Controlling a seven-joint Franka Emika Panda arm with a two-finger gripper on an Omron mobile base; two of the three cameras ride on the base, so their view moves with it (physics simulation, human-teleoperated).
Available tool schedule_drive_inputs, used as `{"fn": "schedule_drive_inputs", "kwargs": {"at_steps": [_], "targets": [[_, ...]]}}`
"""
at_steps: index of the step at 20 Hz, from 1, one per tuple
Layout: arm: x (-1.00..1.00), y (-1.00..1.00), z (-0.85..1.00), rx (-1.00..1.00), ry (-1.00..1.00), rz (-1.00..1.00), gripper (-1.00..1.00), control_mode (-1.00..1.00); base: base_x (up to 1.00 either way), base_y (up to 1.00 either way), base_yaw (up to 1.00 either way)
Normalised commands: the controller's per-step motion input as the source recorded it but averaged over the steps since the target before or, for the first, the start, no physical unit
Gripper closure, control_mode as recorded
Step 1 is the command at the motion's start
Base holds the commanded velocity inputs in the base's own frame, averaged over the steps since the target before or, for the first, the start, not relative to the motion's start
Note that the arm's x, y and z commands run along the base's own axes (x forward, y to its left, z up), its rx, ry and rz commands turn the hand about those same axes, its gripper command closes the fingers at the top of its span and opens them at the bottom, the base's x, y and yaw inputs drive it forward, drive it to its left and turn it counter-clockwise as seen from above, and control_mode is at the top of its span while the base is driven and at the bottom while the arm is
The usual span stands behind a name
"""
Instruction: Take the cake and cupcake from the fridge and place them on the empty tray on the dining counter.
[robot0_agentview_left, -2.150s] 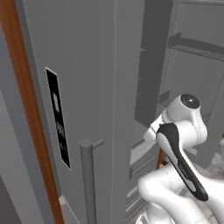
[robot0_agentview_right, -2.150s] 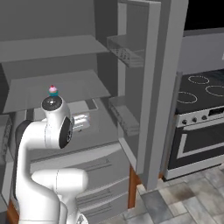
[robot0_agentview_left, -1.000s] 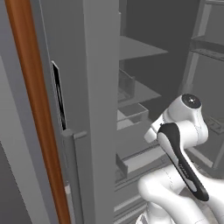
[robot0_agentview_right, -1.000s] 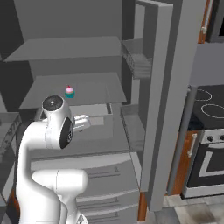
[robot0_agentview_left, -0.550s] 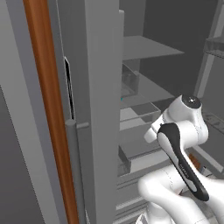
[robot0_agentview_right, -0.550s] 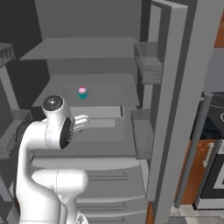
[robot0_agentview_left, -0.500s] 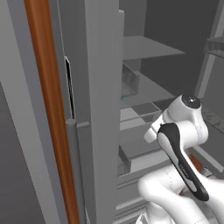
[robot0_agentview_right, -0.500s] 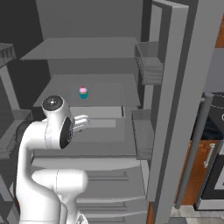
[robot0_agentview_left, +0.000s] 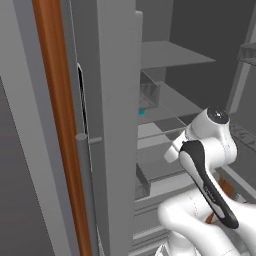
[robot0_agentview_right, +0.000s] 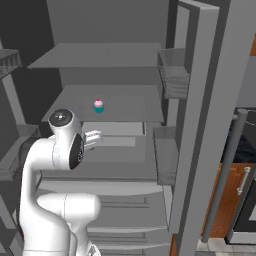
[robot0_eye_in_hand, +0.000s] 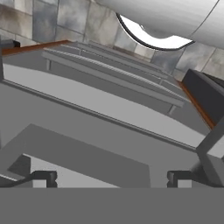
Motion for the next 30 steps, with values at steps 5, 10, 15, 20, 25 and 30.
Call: {"fn": "schedule_drive_inputs", "kwargs": {"at_steps": [5,10,15,20,25,30], "targets": [[0.00,-0.03,0.26,0.00,-0.03,0.00,-1.00,-1.00,0.00,0.00,0.00],[0.00,0.00,0.75,0.02,-0.14,-0.01,-1.00,-1.00,0.00,0.00,0.00],[0.00,0.01,0.72,0.06,-0.14,0.00,-1.00,-1.00,0.00,0.00,0.00],[0.00,0.00,0.37,0.04,-0.01,0.00,-1.00,-1.00,0.00,0.00,0.00],[0.10,0.05,0.34,0.00,0.00,0.00,-1.00,-1.00,0.00,0.00,0.00],[0.16,0.18,0.12,0.00,0.03,-0.02,-1.00,-1.00,0.00,0.00,0.00]]}}
